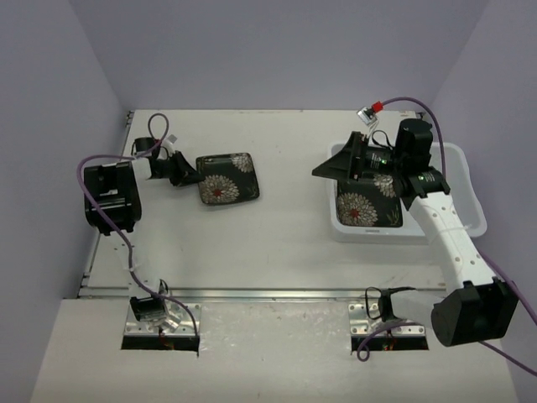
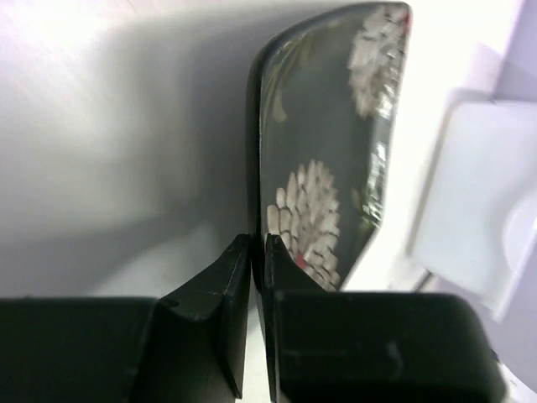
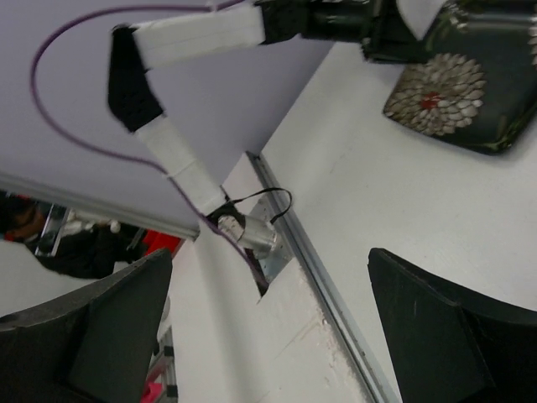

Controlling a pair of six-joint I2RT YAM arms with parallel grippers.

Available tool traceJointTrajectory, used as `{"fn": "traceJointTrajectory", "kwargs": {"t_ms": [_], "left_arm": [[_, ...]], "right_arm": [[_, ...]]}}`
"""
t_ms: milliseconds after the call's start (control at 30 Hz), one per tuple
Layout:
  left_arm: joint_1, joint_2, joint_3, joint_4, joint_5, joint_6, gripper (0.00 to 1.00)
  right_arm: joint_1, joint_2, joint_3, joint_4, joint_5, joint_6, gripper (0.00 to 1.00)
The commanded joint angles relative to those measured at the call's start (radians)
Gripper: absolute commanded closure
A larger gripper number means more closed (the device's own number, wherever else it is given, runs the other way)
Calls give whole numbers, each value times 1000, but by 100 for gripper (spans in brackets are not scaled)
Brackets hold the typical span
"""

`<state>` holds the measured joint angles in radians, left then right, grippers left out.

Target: Place the plates into the plastic bin on the countertop

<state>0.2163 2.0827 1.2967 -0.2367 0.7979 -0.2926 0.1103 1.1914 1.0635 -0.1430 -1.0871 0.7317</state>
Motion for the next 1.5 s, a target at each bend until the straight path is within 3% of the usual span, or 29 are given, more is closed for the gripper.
{"fn": "traceJointTrajectory", "kwargs": {"t_ms": [0, 200, 467, 533, 700, 733, 767, 833, 967, 1067, 1100, 1167, 1233, 1400, 1433, 1467], "left_arm": [[-65, -357, -195, 398, 183, -274, 100], [-141, -654, -411, 587, 126, -489, 100], [-350, -820, -548, 815, 42, -775, 100], [-377, -834, -542, 833, 20, -803, 100], [-424, -844, -525, 842, -27, -850, 100], [-427, -845, -525, 844, -37, -859, 100], [-431, -846, -524, 845, -43, -861, 100], [-433, -846, -515, 826, -57, -861, 100], [-438, -840, -493, 817, -75, -873, 100], [-447, -833, -475, 818, -73, -876, 100], [-452, -829, -469, 818, -71, -875, 100], [-463, -817, -455, 817, -63, -876, 100], [-469, -813, -455, 823, -63, -882, 100], [-474, -810, -414, 790, -42, -856, 100], [-473, -809, -390, 744, -40, -828, 95], [-473, -811, -355, 695, -44, -779, 78]], "right_arm": [[8, 86, 191, -326, 314, -203, 1], [9, 225, 297, -381, 280, -231, 1], [21, 384, 407, -399, 242, -266, 6], [26, 400, 408, -403, 217, -270, 16], [26, 377, 320, -347, 136, -231, 59], [26, 368, 300, -330, 130, -224, 62], [26, 349, 292, -330, 128, -222, 60], [26, 333, 277, -332, 122, -221, 40], [26, 298, 222, -288, 96, -177, 36], [26, 282, 199, -252, 97, -152, 45], [26, 280, 199, -245, 99, -151, 53], [25, 284, 212, -238, 104, -146, 82], [26, 297, 227, -242, 109, -138, 99], [24, 305, 303, -325, 182, -192, 100], [22, 307, 322, -356, 195, -206, 100], [20, 307, 349, -384, 220, -215, 100]]}}
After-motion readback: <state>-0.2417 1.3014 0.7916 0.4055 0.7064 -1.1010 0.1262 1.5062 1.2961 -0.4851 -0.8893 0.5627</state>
